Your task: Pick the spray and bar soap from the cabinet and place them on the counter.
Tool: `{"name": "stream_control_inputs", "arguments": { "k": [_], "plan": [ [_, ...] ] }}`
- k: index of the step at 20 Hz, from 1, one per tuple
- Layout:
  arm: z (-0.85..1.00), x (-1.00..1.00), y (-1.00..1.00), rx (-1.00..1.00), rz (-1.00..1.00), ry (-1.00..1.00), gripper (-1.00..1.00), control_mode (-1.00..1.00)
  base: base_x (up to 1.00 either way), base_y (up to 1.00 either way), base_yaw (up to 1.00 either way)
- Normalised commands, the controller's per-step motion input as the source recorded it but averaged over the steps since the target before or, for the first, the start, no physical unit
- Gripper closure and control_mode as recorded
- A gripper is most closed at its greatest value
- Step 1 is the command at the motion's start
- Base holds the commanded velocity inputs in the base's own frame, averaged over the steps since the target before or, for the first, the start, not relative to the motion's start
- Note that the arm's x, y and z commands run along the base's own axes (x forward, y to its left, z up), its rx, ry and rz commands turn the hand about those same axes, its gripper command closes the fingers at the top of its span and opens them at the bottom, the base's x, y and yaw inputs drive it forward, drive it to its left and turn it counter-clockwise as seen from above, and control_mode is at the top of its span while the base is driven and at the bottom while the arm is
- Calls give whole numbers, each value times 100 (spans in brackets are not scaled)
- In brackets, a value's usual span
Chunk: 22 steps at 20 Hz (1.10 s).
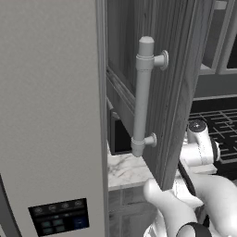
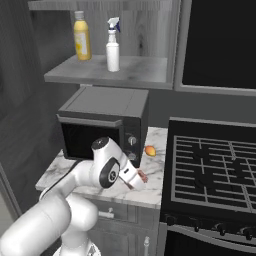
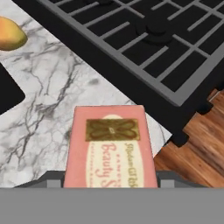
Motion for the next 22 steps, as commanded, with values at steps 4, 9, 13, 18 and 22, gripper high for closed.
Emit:
{"name": "stream_control_inputs", "arguments": {
  "k": [4, 9, 13, 18, 22],
  "plan": [
    [-31, 28, -12, 1, 0, 3, 100, -100, 0, 0, 0],
    [-28, 29, -11, 0, 0, 4, 100, -100, 0, 0, 0],
    [-26, 30, -16, 0, 0, 5, 100, -100, 0, 0, 0],
    [-21, 28, -15, 0, 0, 5, 100, -100, 0, 0, 0],
    [-12, 21, -4, 0, 0, 4, 100, -100, 0, 0, 0]
  ]
}}
